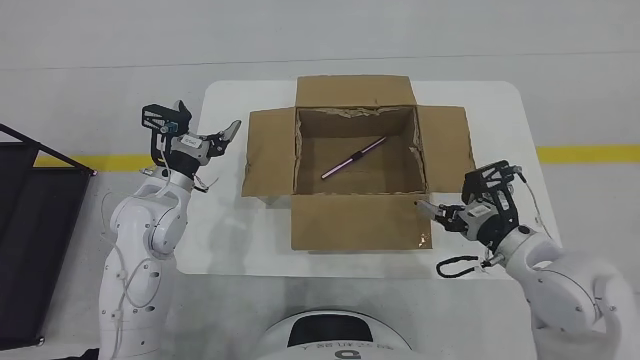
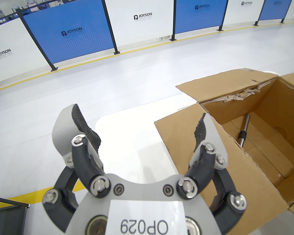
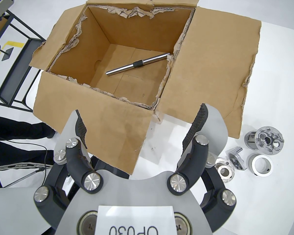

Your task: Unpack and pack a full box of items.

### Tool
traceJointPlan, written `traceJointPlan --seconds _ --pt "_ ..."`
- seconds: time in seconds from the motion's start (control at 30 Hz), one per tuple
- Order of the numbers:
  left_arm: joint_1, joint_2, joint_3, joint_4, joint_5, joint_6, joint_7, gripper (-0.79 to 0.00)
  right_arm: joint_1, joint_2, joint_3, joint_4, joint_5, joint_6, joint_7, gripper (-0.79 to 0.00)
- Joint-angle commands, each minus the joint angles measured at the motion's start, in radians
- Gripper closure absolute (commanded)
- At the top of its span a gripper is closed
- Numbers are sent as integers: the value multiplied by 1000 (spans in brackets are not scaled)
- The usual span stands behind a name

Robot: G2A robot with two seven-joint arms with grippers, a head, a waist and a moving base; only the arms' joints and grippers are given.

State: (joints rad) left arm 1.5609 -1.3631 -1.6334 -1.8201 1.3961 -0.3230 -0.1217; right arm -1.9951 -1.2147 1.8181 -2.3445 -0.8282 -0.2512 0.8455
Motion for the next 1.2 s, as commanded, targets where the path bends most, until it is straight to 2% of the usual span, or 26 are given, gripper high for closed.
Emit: traceJointPlan --seconds 0.0,0.17,0.37,0.6,0.73,0.77,0.8,0.87,0.9,0.93,0.97,1.17 --pt "0 0 0 0 0 0 0 -785 68 -2 -68 24 -96 146 1 -785" --pt "0 0 0 0 0 0 0 -785 341 -9 -389 129 -223 184 125 -785" --pt "0 0 0 0 0 0 0 -785 632 -47 -620 364 -275 451 186 -785" --pt "0 0 0 0 0 0 0 -785 766 -100 -796 571 -336 773 71 -785" --pt "0 0 0 0 0 0 0 -785 811 -128 -867 656 -354 908 44 -785" --pt "0 0 0 0 0 0 0 -785 819 -133 -877 671 -354 930 39 -763" --pt "0 0 0 0 0 0 0 -785 826 -138 -888 688 -361 951 32 -690" --pt "0 0 0 0 0 0 0 -785 838 -149 -912 718 -363 974 26 -591" --pt "0 0 0 0 0 0 0 -785 844 -154 -921 731 -360 983 20 -573" --pt "0 0 0 0 0 0 0 -785 851 -159 -928 747 -361 998 10 -499" --pt "0 0 0 0 0 0 0 -785 858 -164 -938 765 -362 1013 -2 -388" --pt "0 0 0 0 0 0 0 -785 923 -203 -973 889 -316 1078 -69 -354"
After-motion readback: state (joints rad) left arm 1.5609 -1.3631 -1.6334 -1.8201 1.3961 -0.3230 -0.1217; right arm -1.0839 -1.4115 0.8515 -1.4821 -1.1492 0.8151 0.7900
